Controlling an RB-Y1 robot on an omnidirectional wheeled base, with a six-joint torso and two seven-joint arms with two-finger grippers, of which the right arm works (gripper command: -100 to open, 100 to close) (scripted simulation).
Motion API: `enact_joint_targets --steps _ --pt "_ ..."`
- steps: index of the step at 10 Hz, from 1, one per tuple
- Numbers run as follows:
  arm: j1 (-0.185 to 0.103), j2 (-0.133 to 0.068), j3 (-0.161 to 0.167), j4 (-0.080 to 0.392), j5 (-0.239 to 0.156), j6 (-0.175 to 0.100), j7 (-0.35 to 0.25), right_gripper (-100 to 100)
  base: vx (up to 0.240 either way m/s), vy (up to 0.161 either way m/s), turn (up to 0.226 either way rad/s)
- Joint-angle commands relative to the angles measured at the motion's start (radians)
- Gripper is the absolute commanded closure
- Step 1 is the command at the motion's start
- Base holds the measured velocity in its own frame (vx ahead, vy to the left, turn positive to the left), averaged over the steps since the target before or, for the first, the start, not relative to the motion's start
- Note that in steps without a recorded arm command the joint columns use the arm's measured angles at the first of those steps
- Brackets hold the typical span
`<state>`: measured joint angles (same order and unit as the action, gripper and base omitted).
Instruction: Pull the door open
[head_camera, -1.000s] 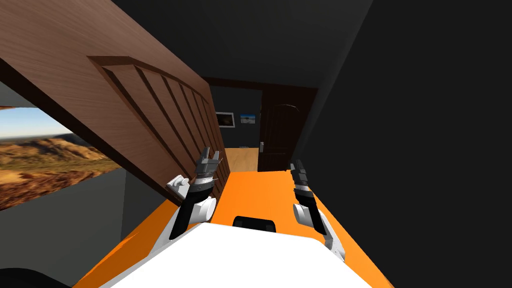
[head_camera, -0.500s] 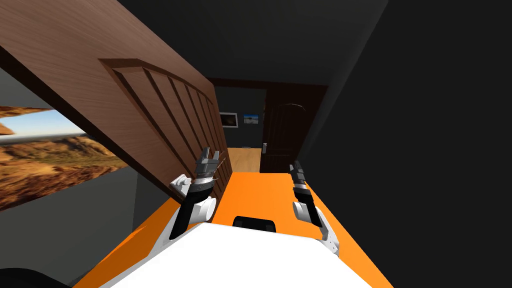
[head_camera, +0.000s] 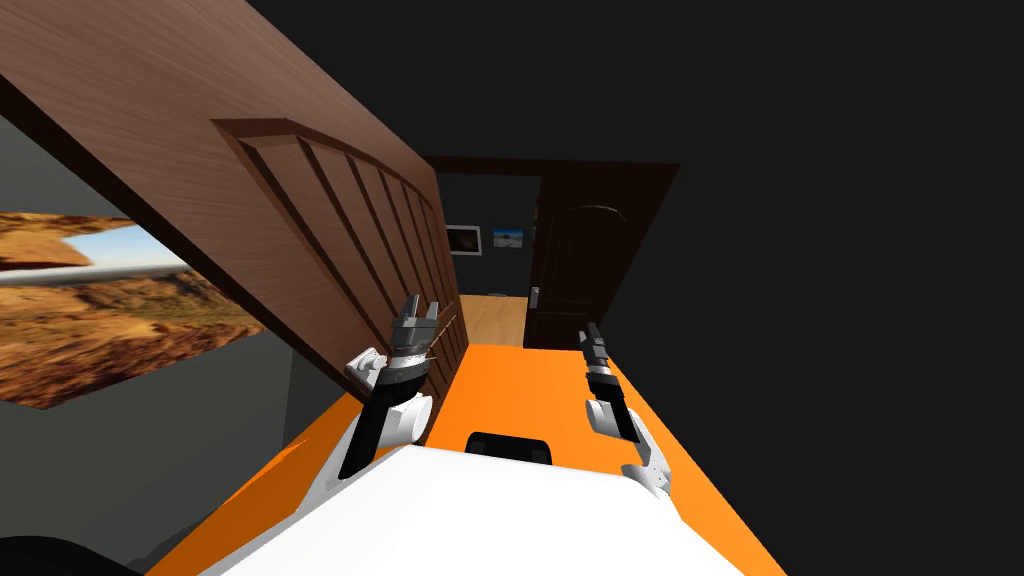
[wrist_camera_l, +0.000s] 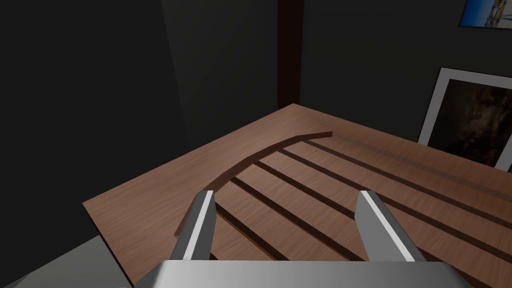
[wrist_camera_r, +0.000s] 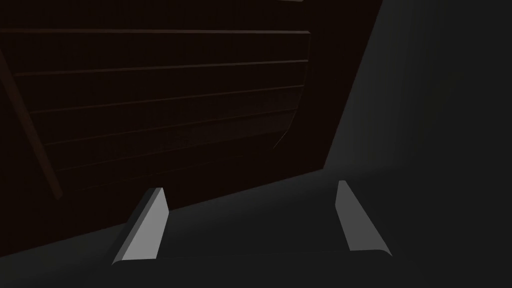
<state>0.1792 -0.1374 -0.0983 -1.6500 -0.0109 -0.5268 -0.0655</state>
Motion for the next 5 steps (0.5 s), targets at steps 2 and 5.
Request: enact_joint_targets --steps 2,5 --pt "-0.044 -0.016 -0.015 0.070 -0.010 -0.002 -0.001 -100 0.052 0.002 0.091" --pt "-0.071 -0.027 -0.025 0.140 -0.017 -0.003 -0.002 -100 0.050 -0.002 0.095"
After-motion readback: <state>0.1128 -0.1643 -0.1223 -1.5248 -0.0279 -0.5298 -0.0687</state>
